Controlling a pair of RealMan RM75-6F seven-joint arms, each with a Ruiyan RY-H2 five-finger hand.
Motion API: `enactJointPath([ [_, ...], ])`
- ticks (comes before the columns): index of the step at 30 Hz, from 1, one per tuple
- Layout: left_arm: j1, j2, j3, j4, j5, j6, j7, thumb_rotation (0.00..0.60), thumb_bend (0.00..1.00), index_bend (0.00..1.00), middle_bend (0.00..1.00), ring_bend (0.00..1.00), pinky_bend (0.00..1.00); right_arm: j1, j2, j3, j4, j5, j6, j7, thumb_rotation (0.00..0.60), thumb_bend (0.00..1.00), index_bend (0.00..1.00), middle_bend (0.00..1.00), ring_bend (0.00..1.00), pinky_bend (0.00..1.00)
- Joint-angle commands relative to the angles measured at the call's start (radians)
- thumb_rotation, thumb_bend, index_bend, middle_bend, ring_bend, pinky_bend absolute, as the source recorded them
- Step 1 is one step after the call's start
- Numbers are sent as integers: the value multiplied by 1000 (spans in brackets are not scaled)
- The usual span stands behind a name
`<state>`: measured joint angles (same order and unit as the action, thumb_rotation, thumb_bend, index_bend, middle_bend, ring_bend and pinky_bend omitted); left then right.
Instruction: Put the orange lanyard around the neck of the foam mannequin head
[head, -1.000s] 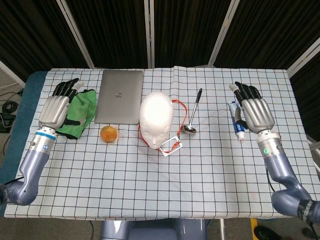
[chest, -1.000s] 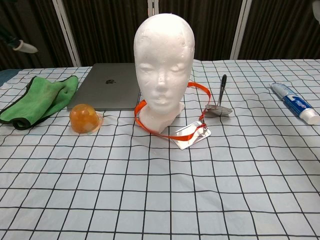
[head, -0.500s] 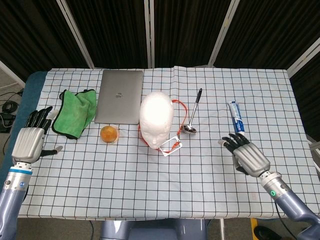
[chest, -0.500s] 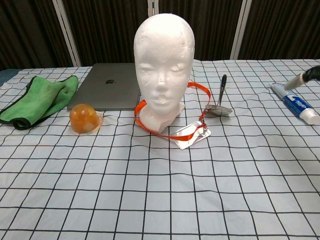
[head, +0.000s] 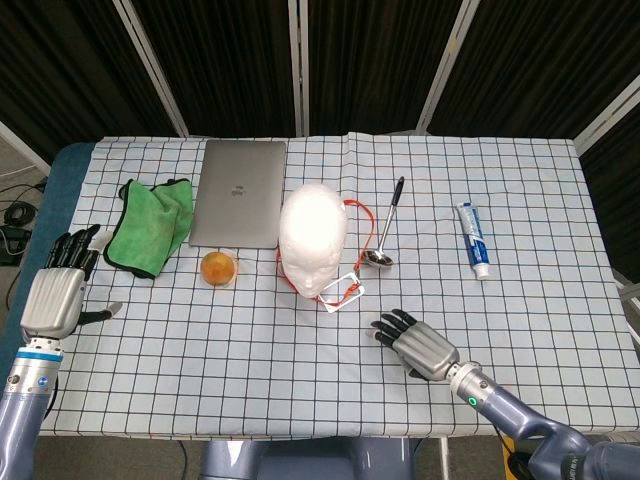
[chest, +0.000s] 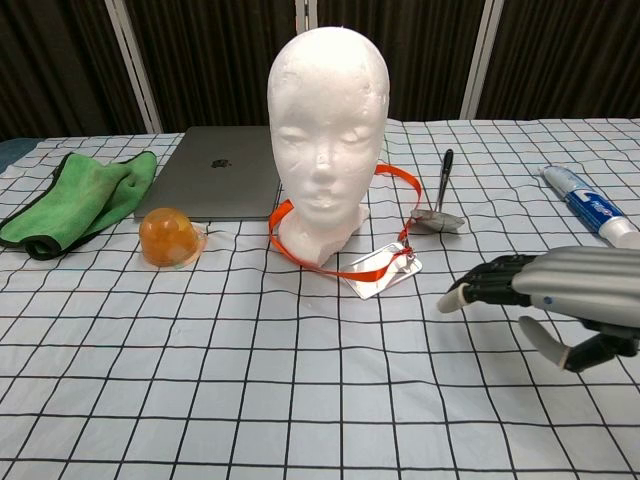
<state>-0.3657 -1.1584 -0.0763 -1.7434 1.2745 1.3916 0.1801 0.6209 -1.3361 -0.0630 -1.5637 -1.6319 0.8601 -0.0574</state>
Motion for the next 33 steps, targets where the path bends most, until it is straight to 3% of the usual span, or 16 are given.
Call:
enactJointPath([
  [1, 1, 1, -10, 10, -6, -10, -13, 600, 0, 0, 0, 0, 0, 23, -54, 22, 30, 40, -40, -29, 600, 854, 134, 77, 0, 0],
  [13, 14, 2, -35, 31, 6, -18, -57, 600, 0, 0, 0, 0, 0, 58, -149, 86, 95, 164, -90, -33, 600, 854, 129, 76, 0, 0],
  [33, 27, -5, -60, 44, 8, -31, -60, 600, 1, 0, 0, 0, 0, 84, -266, 159, 169, 294, -60, -105, 600, 853, 129, 76, 0, 0],
])
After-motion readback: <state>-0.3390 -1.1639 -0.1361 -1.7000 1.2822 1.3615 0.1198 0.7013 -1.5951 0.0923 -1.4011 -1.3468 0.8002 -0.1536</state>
